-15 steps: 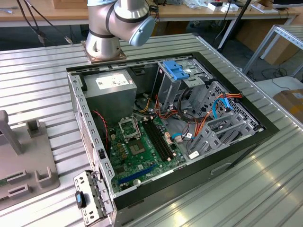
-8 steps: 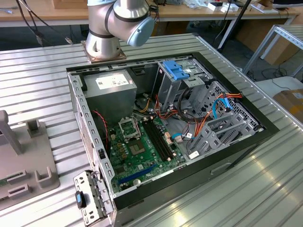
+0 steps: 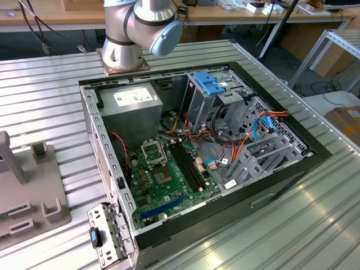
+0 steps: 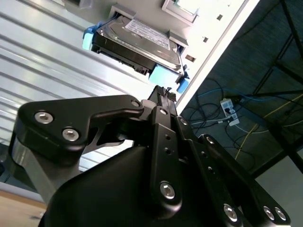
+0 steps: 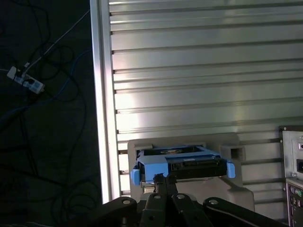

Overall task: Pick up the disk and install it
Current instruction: 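Reach for the disk, then pick up the disk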

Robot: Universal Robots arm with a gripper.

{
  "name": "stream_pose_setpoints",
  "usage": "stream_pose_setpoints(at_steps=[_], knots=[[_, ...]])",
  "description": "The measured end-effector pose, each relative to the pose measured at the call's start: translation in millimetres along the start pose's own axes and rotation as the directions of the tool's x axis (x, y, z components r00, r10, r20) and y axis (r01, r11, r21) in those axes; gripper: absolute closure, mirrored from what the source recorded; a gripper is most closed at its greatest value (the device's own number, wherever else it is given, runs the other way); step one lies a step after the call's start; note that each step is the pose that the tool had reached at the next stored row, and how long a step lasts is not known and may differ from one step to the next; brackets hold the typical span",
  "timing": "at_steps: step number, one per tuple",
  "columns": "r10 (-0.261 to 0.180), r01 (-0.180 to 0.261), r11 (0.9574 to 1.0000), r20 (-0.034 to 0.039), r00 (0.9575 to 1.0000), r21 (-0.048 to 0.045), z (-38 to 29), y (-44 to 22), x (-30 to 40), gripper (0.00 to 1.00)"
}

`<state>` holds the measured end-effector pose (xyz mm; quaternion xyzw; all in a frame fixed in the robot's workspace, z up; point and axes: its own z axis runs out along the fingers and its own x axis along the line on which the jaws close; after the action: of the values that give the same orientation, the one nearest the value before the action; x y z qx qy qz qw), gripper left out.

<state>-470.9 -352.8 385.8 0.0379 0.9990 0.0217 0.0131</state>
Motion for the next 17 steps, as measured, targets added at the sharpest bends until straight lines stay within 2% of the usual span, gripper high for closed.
stream_pose_setpoints(at_steps=[3, 4, 11, 17], knots=[[0.0, 0.0, 1.0, 0.0002, 1.0, -0.0001, 3.6, -0.6, 3.0, 0.89], [0.0, 0.0, 1.0, 0.0001, 1.0, -0.0001, 7.2, -1.1, 3.1, 0.89], [0.0, 0.0, 1.0, 0.0, 1.0, 0.0, 7.4, -4.5, 2.9, 0.89], [0.0, 0.0, 1.0, 0.0, 1.0, 0.0, 7.4, -4.7, 2.9, 0.89]])
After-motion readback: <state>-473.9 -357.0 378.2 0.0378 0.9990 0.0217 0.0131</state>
